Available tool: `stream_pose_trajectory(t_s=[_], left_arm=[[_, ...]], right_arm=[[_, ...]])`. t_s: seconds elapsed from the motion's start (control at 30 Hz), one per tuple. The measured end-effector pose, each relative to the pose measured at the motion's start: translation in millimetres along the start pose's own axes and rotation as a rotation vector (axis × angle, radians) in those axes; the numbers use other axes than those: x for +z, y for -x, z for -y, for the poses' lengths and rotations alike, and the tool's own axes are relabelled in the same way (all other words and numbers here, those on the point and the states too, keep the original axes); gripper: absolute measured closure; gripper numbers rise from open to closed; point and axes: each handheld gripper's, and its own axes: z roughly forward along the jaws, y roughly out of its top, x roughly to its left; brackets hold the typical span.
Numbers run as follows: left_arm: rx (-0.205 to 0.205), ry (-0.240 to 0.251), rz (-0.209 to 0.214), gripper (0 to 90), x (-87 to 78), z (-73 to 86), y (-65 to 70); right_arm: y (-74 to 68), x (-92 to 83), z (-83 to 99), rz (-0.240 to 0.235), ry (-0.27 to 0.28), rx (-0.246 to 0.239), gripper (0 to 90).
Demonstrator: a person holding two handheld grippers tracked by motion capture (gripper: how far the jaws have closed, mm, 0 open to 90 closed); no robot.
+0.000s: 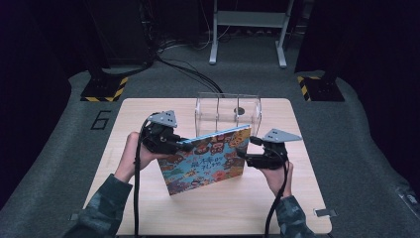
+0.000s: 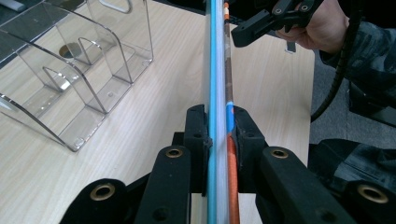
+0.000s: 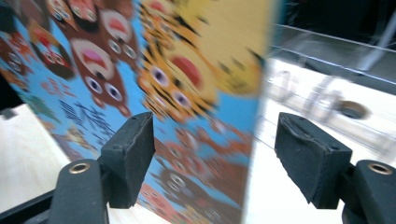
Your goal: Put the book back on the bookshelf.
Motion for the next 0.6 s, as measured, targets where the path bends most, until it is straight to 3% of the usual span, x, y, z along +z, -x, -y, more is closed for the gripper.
stream_pose_trajectory(t_s=[0.1, 0.23, 0.43, 0.53, 0.6], left_arm=[[-0.003, -0.017, 0.0, 79.5, -0.2, -1.8, 1.6], [-0.006, -0.017, -0.004, 79.6, 0.0, -2.0, 0.9], [0.0, -0.027, -0.015, 79.7, -0.1, -3.0, 3.2], [-0.002, -0.026, -0.018, 79.7, -0.2, -2.8, 3.1], [-0.001, -0.025, -0.018, 79.7, 0.0, -2.9, 3.8]], right_arm=[[13.6, -9.9, 23.7, 0.098, -0.045, 0.005, 27.0], [42.6, -16.8, 72.4, 0.218, -0.143, 0.092, 25.3], [64.8, -20.2, 114.7, 0.394, -0.217, 0.116, 19.0], [72.4, -20.4, 126.2, 0.433, -0.238, 0.127, 15.8], [75.9, -20.1, 130.5, 0.436, -0.245, 0.143, 15.1]])
